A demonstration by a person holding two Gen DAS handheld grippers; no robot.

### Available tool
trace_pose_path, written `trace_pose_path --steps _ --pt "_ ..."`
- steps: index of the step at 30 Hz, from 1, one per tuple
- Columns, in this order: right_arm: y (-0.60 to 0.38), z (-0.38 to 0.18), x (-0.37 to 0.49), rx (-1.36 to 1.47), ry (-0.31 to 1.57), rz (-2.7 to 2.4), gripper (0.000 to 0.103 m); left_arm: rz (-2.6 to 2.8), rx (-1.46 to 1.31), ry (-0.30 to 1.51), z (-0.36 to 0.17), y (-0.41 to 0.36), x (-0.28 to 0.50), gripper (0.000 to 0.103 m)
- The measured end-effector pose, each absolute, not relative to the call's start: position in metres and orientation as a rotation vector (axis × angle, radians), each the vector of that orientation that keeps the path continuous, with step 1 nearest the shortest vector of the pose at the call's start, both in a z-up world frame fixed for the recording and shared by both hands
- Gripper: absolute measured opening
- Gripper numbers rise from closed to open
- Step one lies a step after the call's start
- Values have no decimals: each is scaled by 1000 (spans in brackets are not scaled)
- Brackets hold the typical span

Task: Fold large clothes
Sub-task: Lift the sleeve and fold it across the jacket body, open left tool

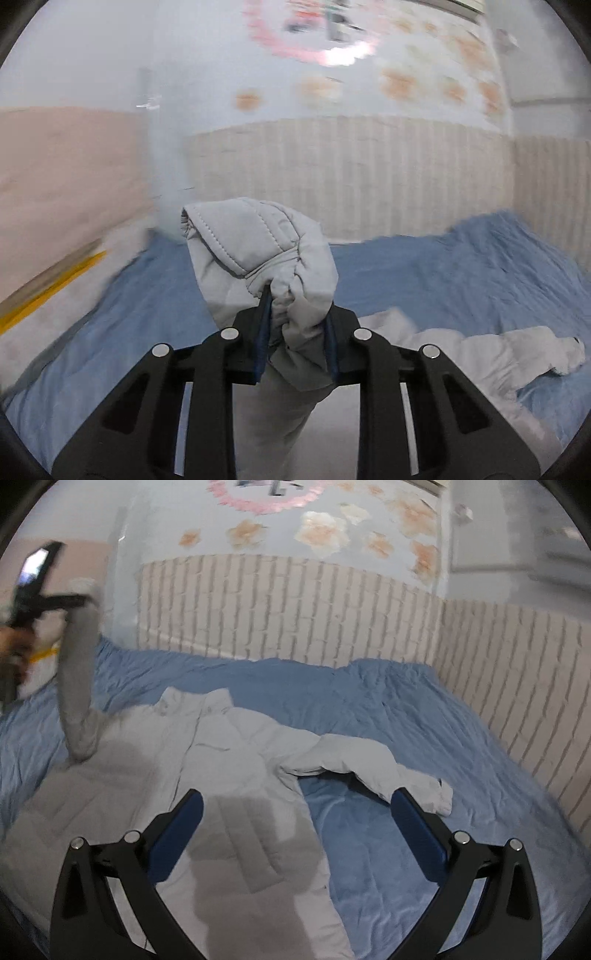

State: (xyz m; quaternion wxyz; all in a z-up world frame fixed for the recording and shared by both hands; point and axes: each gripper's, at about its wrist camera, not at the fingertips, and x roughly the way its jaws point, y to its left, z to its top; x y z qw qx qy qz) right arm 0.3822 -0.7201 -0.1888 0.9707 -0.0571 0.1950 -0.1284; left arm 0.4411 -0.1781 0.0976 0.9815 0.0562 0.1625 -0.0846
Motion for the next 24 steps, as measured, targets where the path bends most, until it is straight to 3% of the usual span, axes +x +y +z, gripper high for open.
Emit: trace_pose_path --steps 3,6,8,10,15,18,24 --pt "-742 -197 386 -100 418 -313 101 -282 109 400 60 -247 474 27" --pt "-762 -206 397 -55 454 -337 101 -388 123 563 3 -305 494 42" --pt "-770 -209 401 -23 467 -344 101 -442 121 592 -17 -319 482 76" --pt "-775 -210 400 -7 464 -349 101 -433 124 546 -18 -310 464 100" --pt "-769 -210 404 8 470 -319 101 -341 48 524 10 -222 437 100" --pt "-760 -210 412 3 474 -273 101 -202 -4 529 23 -140 384 100" --pt "-779 -226 405 31 541 -269 101 114 -131 605 0 24 248 100"
